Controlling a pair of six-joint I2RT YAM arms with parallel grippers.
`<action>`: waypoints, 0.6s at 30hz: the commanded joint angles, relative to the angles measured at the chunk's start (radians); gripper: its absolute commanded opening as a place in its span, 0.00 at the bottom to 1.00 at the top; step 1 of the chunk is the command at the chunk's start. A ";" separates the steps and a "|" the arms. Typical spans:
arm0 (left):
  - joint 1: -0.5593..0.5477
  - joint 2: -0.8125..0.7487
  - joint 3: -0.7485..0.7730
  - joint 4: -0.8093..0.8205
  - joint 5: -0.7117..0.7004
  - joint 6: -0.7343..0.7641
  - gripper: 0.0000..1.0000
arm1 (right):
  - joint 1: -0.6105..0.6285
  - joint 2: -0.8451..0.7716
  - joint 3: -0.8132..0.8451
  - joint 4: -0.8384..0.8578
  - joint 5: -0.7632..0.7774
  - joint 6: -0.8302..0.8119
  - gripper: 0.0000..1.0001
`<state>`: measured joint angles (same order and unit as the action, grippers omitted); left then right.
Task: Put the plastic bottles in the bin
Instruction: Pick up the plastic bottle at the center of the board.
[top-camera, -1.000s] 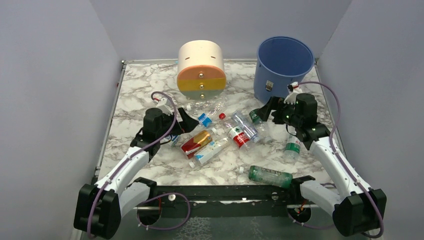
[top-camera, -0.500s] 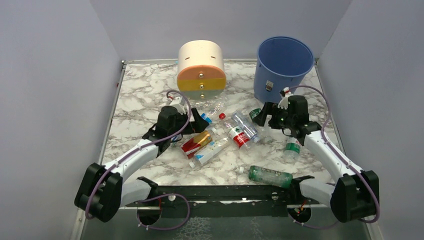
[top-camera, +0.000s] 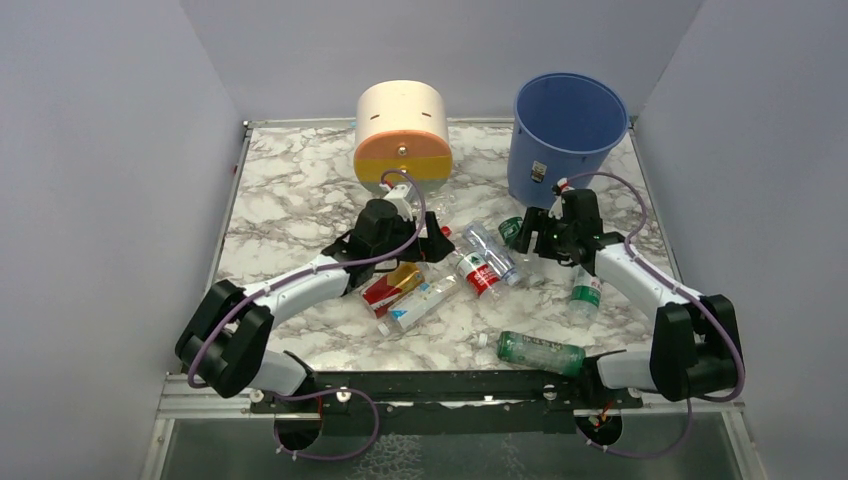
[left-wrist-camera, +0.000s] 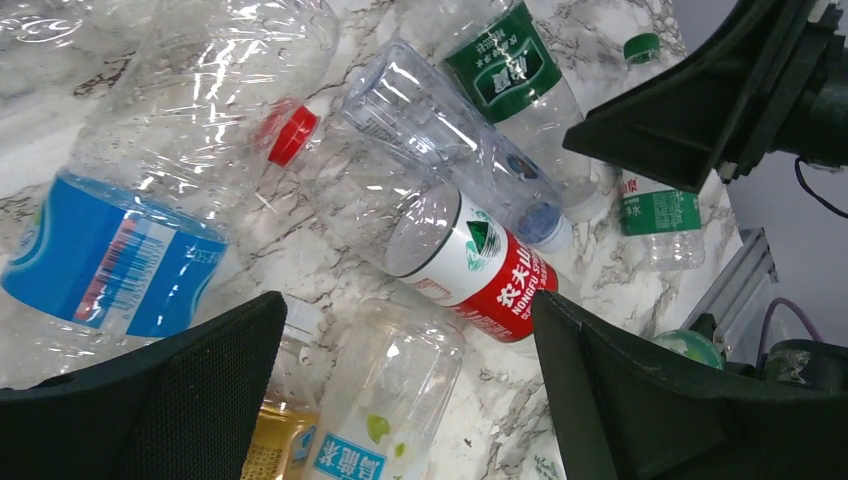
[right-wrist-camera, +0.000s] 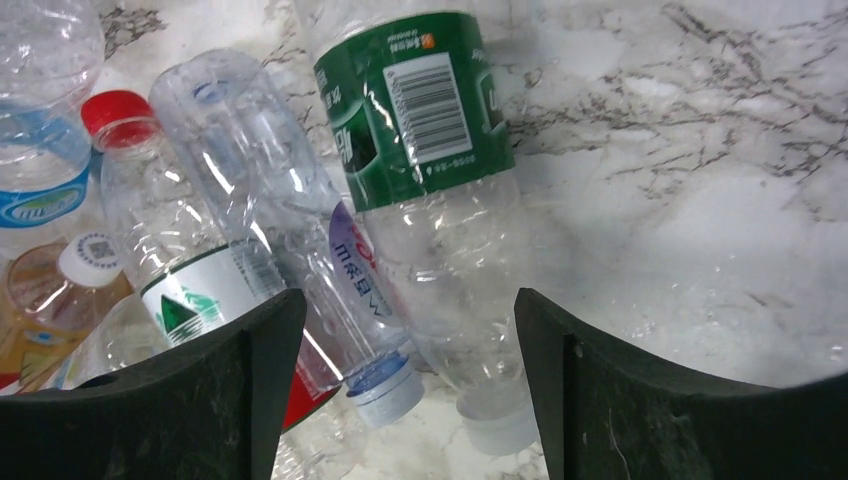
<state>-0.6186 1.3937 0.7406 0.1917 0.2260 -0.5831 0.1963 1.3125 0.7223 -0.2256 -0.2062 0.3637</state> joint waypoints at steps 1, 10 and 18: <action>-0.025 -0.013 0.007 -0.003 -0.027 -0.019 0.99 | -0.002 0.042 0.056 0.040 0.087 -0.016 0.78; -0.073 -0.091 0.012 -0.108 -0.024 -0.014 0.99 | 0.001 0.113 0.094 0.078 0.098 -0.011 0.76; -0.113 -0.183 -0.044 -0.119 -0.035 -0.060 0.99 | 0.040 0.154 0.125 0.078 0.141 -0.018 0.76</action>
<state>-0.7101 1.2652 0.7296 0.0841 0.2142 -0.6128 0.2096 1.4387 0.8047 -0.1753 -0.1188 0.3576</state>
